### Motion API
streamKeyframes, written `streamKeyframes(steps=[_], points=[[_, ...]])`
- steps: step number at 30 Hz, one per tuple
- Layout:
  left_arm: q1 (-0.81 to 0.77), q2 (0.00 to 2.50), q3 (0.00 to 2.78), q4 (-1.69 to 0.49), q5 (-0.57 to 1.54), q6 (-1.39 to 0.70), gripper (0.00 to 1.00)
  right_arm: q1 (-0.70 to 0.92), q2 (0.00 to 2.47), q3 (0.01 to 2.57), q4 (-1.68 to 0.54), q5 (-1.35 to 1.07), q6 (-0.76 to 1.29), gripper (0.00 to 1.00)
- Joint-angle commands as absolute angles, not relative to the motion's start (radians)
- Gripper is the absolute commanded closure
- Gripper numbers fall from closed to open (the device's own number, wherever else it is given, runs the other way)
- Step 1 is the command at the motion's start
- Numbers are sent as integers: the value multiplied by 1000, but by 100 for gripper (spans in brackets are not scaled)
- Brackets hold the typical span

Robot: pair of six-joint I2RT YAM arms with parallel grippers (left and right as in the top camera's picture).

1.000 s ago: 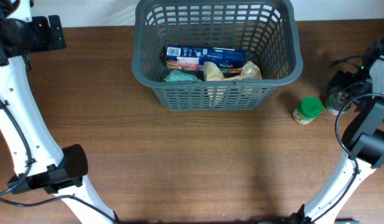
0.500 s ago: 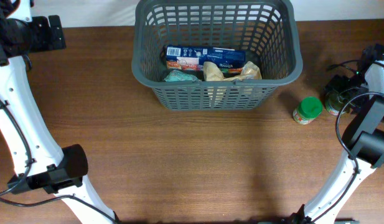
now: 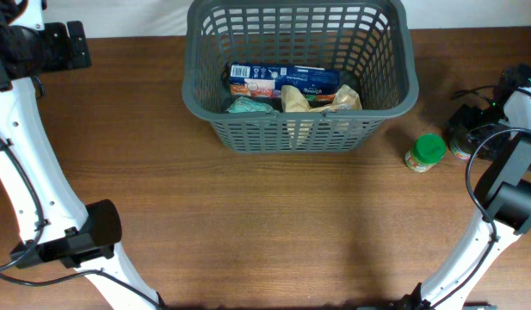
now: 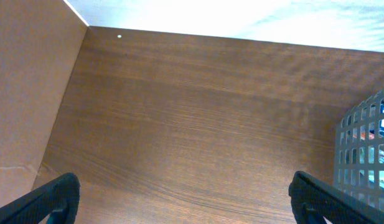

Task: Pack container
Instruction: 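Grasp the tuna can with the right gripper, then lift the tuna can into the basket and release it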

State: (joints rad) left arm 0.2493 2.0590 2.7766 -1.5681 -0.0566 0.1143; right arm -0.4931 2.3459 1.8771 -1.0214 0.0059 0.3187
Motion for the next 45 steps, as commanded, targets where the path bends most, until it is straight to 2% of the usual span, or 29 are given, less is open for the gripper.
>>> streamKeyframes(steps=[1, 4, 9, 12, 15, 18, 24, 30, 36, 39, 44, 45], points=[[252, 2052, 2771, -1570, -57, 105, 1, -489, 2365, 1844, -1024, -15, 331, 4], [252, 2052, 2771, -1570, -57, 105, 1, -489, 2365, 1844, -1024, -15, 331, 11], [252, 2052, 2771, -1570, -57, 105, 1, -489, 2365, 1844, -1029, -15, 331, 13], [252, 2052, 2770, -1570, -57, 105, 1, -489, 2365, 1844, -1032, -14, 331, 18], [252, 2052, 2771, -1570, -57, 105, 1, -489, 2365, 1844, -1033, -14, 331, 29], [252, 2052, 2771, -1570, -57, 105, 1, -489, 2365, 1844, -1033, -14, 331, 35], [252, 2052, 2771, -1570, -57, 105, 1, -489, 2365, 1844, -1032, -14, 331, 37], [252, 2052, 2771, -1570, -57, 105, 1, -489, 2365, 1844, -1042, -15, 331, 45], [252, 2052, 2771, -1570, -57, 105, 1, -491, 2365, 1844, -1050, -14, 331, 47], [252, 2052, 2771, -1570, -57, 105, 1, -491, 2365, 1845, -1054, -10, 331, 55], [252, 2052, 2771, -1570, -57, 105, 1, -491, 2363, 1851, -1069, -10, 331, 60], [252, 2052, 2771, -1570, -57, 105, 1, -491, 2362, 1867, -1085, -10, 331, 64]])
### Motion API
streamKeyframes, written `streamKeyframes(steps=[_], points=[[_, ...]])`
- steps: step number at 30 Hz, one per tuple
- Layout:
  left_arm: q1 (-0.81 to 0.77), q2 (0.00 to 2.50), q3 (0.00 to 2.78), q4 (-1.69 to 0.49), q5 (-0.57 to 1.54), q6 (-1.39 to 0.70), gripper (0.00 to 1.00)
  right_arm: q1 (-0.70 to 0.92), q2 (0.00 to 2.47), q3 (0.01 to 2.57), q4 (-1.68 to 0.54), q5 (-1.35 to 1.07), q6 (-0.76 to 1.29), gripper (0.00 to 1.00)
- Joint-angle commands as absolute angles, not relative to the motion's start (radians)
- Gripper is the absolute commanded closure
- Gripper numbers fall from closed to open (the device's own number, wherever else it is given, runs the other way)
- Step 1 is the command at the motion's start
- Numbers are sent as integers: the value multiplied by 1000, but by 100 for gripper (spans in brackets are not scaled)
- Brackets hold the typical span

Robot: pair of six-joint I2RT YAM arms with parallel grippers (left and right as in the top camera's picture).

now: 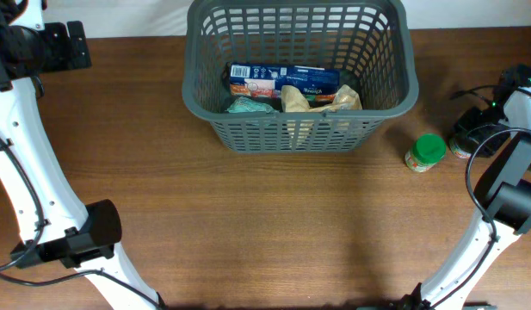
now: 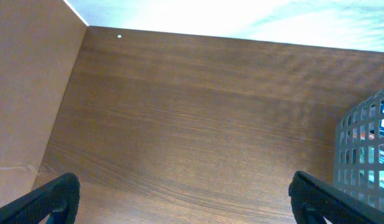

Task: Pack container
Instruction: 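Lift the tuna can into the basket and release it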

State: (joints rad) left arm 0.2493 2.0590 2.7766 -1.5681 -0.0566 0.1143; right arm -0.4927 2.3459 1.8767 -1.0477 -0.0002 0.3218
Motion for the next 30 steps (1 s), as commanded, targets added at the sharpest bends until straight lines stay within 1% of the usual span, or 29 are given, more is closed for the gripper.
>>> streamKeyframes(steps=[1, 7, 10, 12, 17, 19, 20, 21, 22, 27, 30], points=[[252, 2052, 2771, -1570, -57, 105, 1, -491, 2361, 1882, -1095, -7, 331, 67], [252, 2052, 2771, -1570, -57, 105, 1, -491, 2340, 2045, -1208, 12, 330, 78], [252, 2052, 2771, -1570, -57, 105, 1, -491, 2312, 2159, -1275, 12, 330, 81], [252, 2052, 2771, -1570, -57, 105, 1, -487, 2289, 2248, -1326, 12, 330, 82], [252, 2052, 2771, -1570, -57, 105, 1, -450, 2206, 2546, -1493, 3, 330, 92], [252, 2052, 2771, -1570, -57, 105, 1, -424, 2172, 2631, -1532, 1, 325, 93], [252, 2052, 2770, -1570, -57, 105, 1, -399, 2142, 2688, -1552, -10, 302, 94], [252, 2052, 2771, -1570, -57, 105, 1, -332, 2080, 2785, -1575, -31, 257, 94], [252, 2052, 2771, -1570, -57, 105, 1, -300, 2056, 2811, -1576, -31, 240, 94], [252, 2052, 2771, -1570, -57, 105, 1, -94, 1958, 2862, -1576, -30, 167, 94], [252, 2052, 2771, -1570, -57, 105, 1, 41, 1950, 2861, -1579, -30, 136, 94]])
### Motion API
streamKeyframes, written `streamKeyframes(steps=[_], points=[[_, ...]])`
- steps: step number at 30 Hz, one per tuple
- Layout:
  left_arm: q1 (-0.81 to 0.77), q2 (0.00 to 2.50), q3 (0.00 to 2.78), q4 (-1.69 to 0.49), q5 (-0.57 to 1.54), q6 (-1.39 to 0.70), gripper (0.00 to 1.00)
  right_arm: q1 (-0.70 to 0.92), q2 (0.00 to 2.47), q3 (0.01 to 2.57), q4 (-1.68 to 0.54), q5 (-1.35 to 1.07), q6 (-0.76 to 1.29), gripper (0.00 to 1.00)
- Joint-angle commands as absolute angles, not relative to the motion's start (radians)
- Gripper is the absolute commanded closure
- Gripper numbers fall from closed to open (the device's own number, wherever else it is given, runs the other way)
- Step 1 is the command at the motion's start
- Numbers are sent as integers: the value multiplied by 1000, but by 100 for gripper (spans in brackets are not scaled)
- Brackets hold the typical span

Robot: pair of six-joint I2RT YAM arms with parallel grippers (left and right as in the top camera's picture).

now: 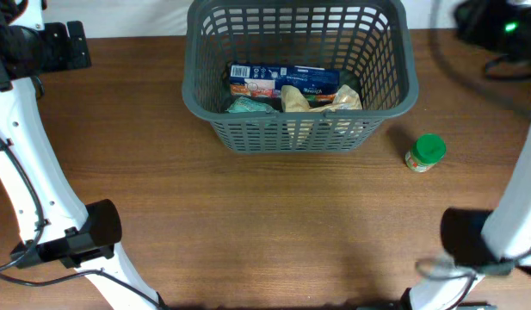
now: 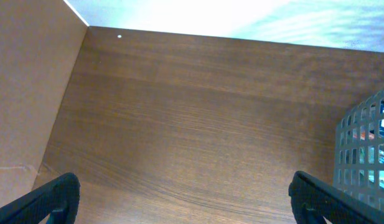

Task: Pack container
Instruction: 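Lift the tuna can into the basket and release it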

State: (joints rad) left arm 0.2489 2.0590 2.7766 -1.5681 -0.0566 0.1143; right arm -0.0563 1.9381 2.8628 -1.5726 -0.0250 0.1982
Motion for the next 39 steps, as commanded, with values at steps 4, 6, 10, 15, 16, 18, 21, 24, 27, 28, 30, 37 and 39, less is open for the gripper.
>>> streamKeyframes(steps=[4, 6, 10, 15, 16, 18, 21, 24, 27, 28, 30, 37, 39], points=[[252, 2052, 2771, -1570, -57, 105, 1, 165, 1984, 2840, -1578, -5, 127, 94], [252, 2052, 2770, -1570, -57, 105, 1, 218, 2018, 2816, -1578, 9, 127, 94], [252, 2052, 2771, -1570, -57, 105, 1, 282, 2122, 2757, -1572, 12, 127, 94], [252, 2052, 2771, -1570, -57, 105, 1, 294, 2277, 2727, -1563, 12, 127, 95], [252, 2052, 2771, -1570, -57, 105, 1, 293, 2325, 2725, -1567, 12, 127, 95], [252, 2052, 2771, -1570, -57, 105, 1, 292, 2372, 2725, -1577, 12, 127, 95], [252, 2052, 2771, -1570, -57, 105, 1, 292, 2434, 2724, -1584, 18, 127, 94], [252, 2052, 2771, -1570, -57, 105, 1, 293, 2464, 2719, -1588, 43, 127, 55], [252, 2052, 2771, -1570, -57, 105, 1, 292, 2454, 2723, -1589, 66, 127, 30], [252, 2052, 2771, -1570, -57, 105, 1, 289, 2444, 2727, -1593, 85, 127, 23], [252, 2052, 2771, -1570, -57, 105, 1, 282, 2421, 2746, -1609, 105, 127, 22], [252, 2052, 2771, -1570, -57, 105, 1, 234, 2263, 2853, -1639, 141, 128, 12], [252, 2052, 2771, -1570, -57, 105, 1, 213, 2194, 2880, -1639, 191, 129, 14]])
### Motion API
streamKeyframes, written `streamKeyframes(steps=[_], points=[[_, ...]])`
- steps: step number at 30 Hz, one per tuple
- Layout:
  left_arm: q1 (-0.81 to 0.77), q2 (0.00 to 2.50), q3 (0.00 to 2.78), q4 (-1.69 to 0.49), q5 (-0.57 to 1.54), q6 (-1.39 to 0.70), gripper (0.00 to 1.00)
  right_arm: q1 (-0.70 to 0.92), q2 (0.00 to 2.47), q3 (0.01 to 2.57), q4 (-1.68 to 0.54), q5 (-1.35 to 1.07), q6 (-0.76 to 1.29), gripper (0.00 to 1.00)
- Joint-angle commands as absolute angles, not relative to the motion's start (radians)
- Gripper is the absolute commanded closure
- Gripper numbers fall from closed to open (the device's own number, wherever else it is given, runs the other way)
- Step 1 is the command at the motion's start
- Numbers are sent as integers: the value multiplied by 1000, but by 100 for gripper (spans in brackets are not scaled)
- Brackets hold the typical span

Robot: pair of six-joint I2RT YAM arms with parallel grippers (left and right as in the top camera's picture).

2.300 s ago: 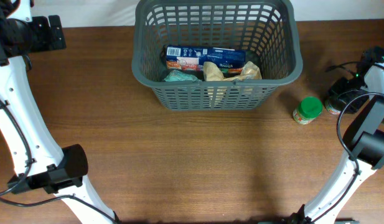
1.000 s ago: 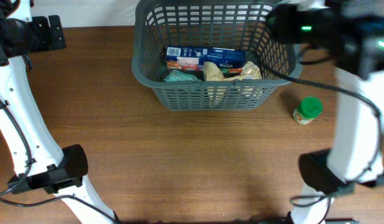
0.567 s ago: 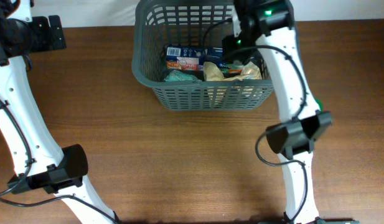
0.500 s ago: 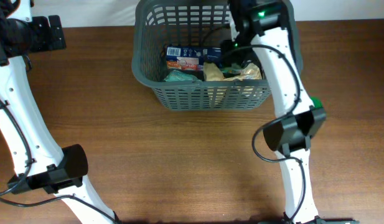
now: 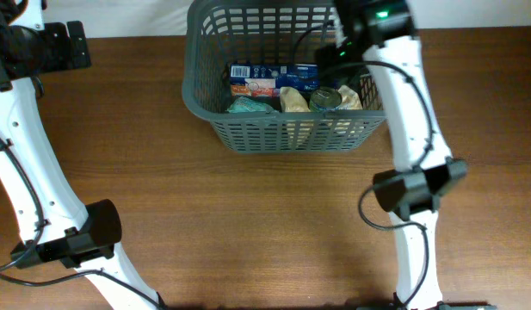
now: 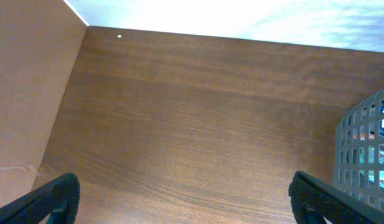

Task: Pack container
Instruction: 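Lift the tuna can into the basket and release it, then move the right gripper to the green-lidded jar and grasp it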

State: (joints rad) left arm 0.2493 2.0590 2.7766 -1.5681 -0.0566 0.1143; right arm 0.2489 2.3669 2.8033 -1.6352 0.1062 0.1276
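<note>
A grey slatted basket [image 5: 205, 103] stands at the back centre of the table. It holds a blue box [image 5: 274, 77], a teal packet [image 5: 246, 106] and tan bags [image 5: 293, 99]. My right gripper [image 5: 338, 82] reaches down into the basket's right half, shut on a round tin can [image 5: 324, 98] that sits on top of the bags. The green-lidded jar is out of sight, where the right arm's white link [image 5: 416, 129] crosses the table. My left gripper [image 6: 187, 202] hangs wide open over bare wood at the far left, with nothing between its fingers [image 6: 55, 198].
The basket's corner [image 6: 366, 155] shows at the right edge of the left wrist view. The left arm [image 5: 28, 172] runs down the table's left side. The right arm's elbow [image 5: 411, 191] hangs over the table, right of centre.
My right gripper was up at the back right corner, off the table. Now it is inside the basket, and a can rests on the bags there. The green-lidded jar no longer shows. The left arm has not moved.
My right gripper was at a dark can at the table's right edge, beside a green-lidded jar, and stayed there. Then the can was gone from the table and the gripper was at the back right. Now the can is in the basket.
</note>
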Motion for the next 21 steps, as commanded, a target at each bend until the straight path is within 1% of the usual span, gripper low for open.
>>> streamKeyframes(steps=[1, 5, 7, 10, 13, 15, 17, 18, 19, 21], points=[[252, 2052, 2771, -1570, -57, 105, 1, 202, 2156, 2888, -1639, 221, 131, 14], [252, 2052, 2771, -1570, -57, 105, 1, 134, 2019, 2891, -1635, 263, 156, 14], [252, 2052, 2771, -1570, -57, 105, 1, 63, 1958, 2890, -1636, 263, 167, 14], [252, 2052, 2771, -1570, -57, 105, 1, -84, 1919, 2889, -1652, 260, 225, 14], [252, 2052, 2771, -1570, -57, 105, 1, -275, 1931, 2857, -1693, 193, 263, 14], [252, 2052, 2770, -1570, -57, 105, 1, -383, 1940, 2768, -1691, 149, 291, 14], [252, 2052, 2771, -1570, -57, 105, 1, -453, 1944, 2647, -1671, 104, 317, 14], [252, 2052, 2771, -1570, -57, 105, 1, -469, 1944, 2598, -1661, 81, 316, 15], [252, 2052, 2771, -1570, -57, 105, 1, -488, 1944, 2485, -1640, 46, 316, 18], [252, 2052, 2771, -1570, -57, 105, 1, -489, 1944, 2350, -1598, 26, 316, 19]])
